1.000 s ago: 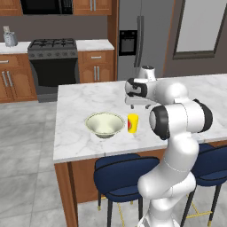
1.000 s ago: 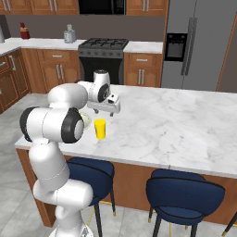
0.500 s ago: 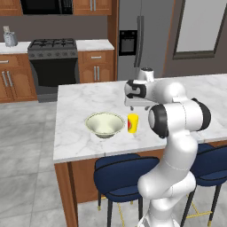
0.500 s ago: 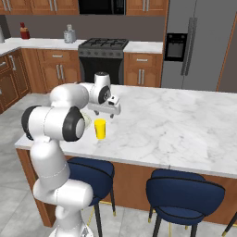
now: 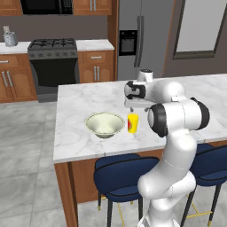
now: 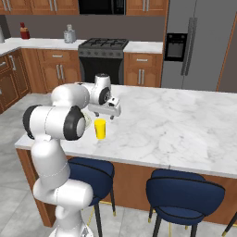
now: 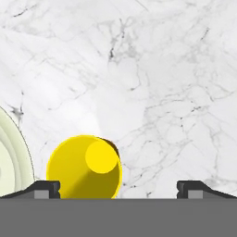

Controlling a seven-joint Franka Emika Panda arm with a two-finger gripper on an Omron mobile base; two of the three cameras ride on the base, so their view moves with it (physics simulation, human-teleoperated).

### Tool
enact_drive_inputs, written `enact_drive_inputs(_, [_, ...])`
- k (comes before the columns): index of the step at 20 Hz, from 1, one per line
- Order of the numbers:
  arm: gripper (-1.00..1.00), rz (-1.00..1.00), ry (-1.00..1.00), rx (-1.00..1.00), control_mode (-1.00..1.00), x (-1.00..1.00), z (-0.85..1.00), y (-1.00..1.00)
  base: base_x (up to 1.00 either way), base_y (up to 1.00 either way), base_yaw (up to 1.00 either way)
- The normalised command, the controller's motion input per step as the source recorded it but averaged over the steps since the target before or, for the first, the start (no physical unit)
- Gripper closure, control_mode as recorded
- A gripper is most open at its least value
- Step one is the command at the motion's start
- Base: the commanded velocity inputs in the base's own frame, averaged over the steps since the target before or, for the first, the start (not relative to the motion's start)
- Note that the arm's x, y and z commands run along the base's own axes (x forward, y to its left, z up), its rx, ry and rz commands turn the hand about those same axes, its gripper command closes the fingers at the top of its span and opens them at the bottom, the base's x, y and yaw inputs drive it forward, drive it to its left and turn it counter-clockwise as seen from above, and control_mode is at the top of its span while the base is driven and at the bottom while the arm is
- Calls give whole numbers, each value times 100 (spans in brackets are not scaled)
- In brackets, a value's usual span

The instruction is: Place the cup inside the bowl on the dining table and move the bowl to any counter.

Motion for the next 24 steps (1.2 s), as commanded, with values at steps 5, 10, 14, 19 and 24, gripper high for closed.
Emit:
enact_drive_inputs(5, [-100, 0, 1, 0, -100, 0, -11, 0, 0, 0, 0])
enact_drive_inputs(10, [-100, 0, 1, 0, -100, 0, -11, 0, 0, 0, 0])
enact_drive_inputs(14, [-100, 0, 0, 0, -100, 1, -14, 0, 0, 0, 0])
enact_drive_inputs(19, [-100, 0, 0, 0, -100, 4, -13, 0, 0, 0, 0])
enact_drive_inputs(24, [-100, 0, 0, 0, -100, 4, -12, 0, 0, 0, 0])
